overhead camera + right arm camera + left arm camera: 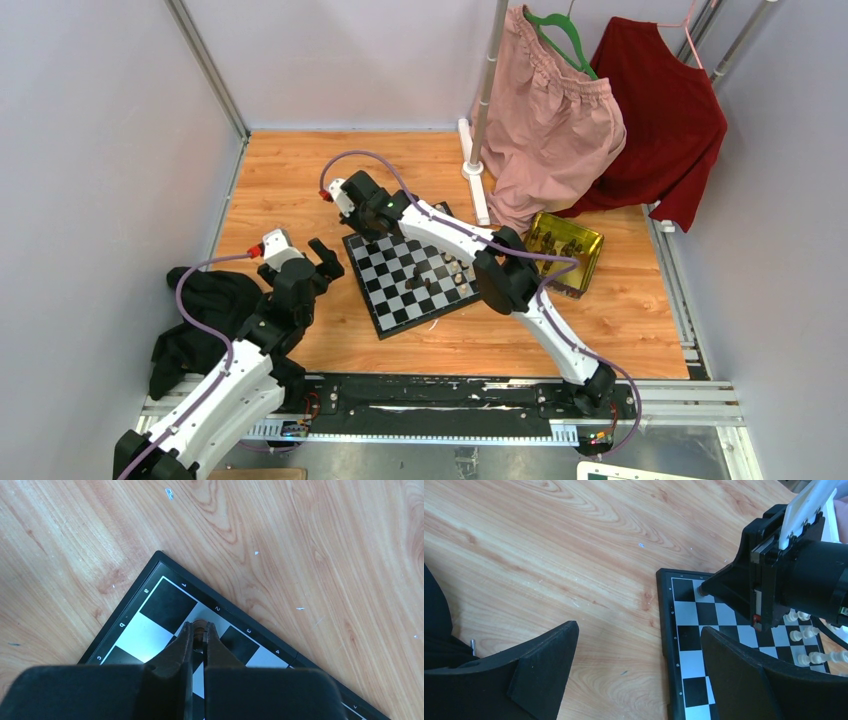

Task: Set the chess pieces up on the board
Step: Place the chess piece on the chessboard.

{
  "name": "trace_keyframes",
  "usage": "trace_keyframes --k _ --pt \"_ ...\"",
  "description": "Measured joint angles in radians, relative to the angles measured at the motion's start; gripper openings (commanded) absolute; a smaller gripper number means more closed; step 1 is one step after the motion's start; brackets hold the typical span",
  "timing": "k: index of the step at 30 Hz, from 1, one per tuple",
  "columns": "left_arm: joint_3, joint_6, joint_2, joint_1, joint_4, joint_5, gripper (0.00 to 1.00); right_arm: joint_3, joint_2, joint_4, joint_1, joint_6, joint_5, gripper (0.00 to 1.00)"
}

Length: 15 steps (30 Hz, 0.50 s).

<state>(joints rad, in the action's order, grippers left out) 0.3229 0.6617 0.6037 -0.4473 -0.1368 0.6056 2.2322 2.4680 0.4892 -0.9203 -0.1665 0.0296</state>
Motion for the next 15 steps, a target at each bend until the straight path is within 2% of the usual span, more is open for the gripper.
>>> trace_keyframes --k 2,6,9,15 --pt "-0.004 0.0 0.0 0.0 0.0 0.0 0.99 0.005 0.003 0.001 0.0 -0.005 -0.005 0.01" --pt "-0.005 0.0 0.0 0.0 0.0 0.0 1.0 0.016 0.009 0.008 0.0 -0.014 -0.009 0.25" --pt "-0.005 -0.001 0.001 0.0 0.0 -0.001 1.0 0.016 0.011 0.01 0.0 -0.018 -0.008 0.37" --pt "-0.005 0.0 0.001 0.0 -0.001 -0.006 1.0 0.016 0.011 0.016 0.0 -0.029 -0.008 0.41"
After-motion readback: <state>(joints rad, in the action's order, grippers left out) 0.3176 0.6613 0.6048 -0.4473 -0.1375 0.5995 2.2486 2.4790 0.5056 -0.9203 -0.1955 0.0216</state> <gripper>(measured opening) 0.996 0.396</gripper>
